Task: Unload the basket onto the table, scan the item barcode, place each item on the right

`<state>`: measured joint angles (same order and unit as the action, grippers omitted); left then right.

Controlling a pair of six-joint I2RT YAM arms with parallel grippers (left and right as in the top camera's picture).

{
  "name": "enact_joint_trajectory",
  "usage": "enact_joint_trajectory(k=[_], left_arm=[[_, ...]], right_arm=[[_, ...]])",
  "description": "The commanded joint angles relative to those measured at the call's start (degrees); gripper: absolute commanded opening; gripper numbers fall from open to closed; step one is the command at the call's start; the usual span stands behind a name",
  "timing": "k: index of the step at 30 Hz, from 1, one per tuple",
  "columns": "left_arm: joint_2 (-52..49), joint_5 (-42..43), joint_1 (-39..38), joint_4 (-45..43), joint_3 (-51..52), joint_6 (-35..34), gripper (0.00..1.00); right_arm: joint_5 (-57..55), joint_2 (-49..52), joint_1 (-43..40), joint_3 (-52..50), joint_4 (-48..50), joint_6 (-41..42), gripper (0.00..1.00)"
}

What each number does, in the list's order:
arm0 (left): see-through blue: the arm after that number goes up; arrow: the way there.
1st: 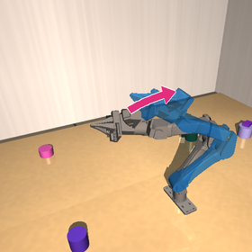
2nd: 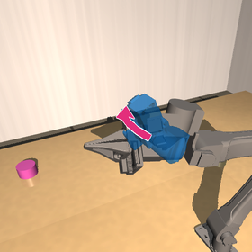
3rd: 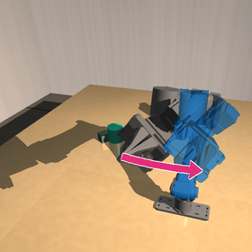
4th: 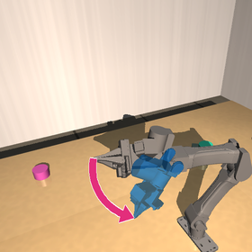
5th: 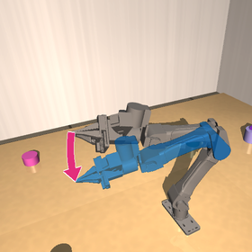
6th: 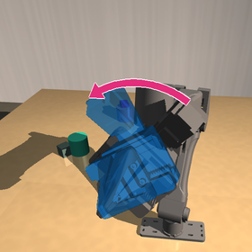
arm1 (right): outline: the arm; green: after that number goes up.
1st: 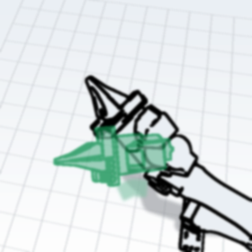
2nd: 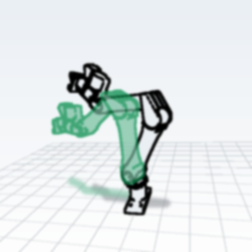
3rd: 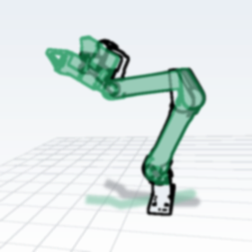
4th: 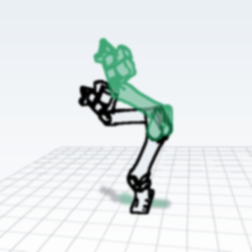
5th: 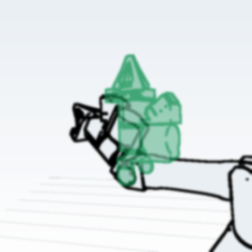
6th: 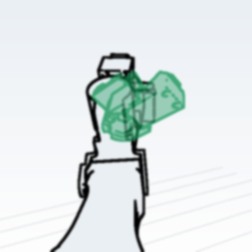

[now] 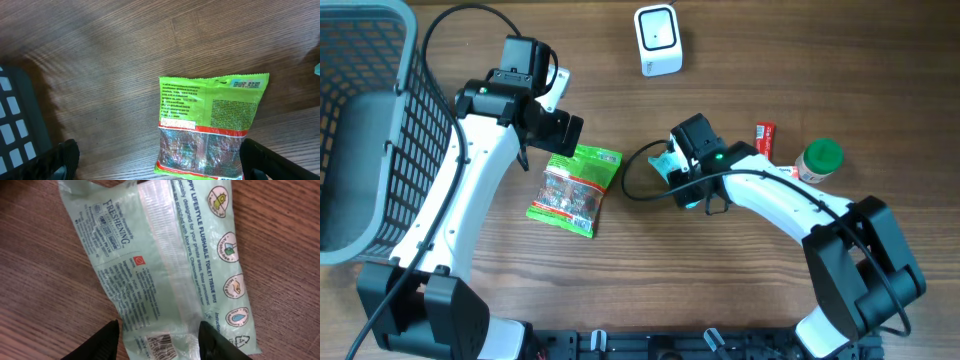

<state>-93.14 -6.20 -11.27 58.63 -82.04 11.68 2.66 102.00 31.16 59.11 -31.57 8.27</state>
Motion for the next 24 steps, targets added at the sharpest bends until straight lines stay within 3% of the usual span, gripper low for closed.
enact_joint_trajectory(k=[1,3,4,5,11,16,20,24], left_arm=[[0.24,-0.52,-0.13,-0.15,-0.57,0.50,1.00],[0.24,-0.52,-0.13,-0.15,-0.57,0.50,1.00],[0.24,-0.52,-0.13,-0.15,-0.59,0.50,1.00],[0.24,-0.52,-0.13,-0.15,-0.57,0.50,1.00],[0.24,-0.52,-0.13,-0.15,-0.57,0.50,1.00],[0.24,-0.52,-0.13,-0.15,-0.57,0.50,1.00],[0.24,-0.52,-0.13,-0.15,-0.57,0.50,1.00],[0.24,-0.52,-0.13,-0.15,-0.57,0.50,1.00]], right_arm=[[1.66,-3.52,-0.26,1.20,-2.38,-1.07,0.55],[1.64,-7.15,-0.26,1.22,-2.56,-2.49,0.62],[1.20,-8.90,-0.26,1.22,-2.43,-3.06,0.76],[0.74,-9.90,-0.26,1.22,-2.19,-3.69,0.80],[-4.13,-7.45,-2.71,0.79,1.11,-3.85,0.86],[2.32,-0.90,-5.92,0.07,4.96,-4.87,0.87],[9.55,1.68,-7.43,0.07,2.19,-5.05,0.85],[23.54,1.62,-7.43,0.07,-4.59,-5.25,0.71]])
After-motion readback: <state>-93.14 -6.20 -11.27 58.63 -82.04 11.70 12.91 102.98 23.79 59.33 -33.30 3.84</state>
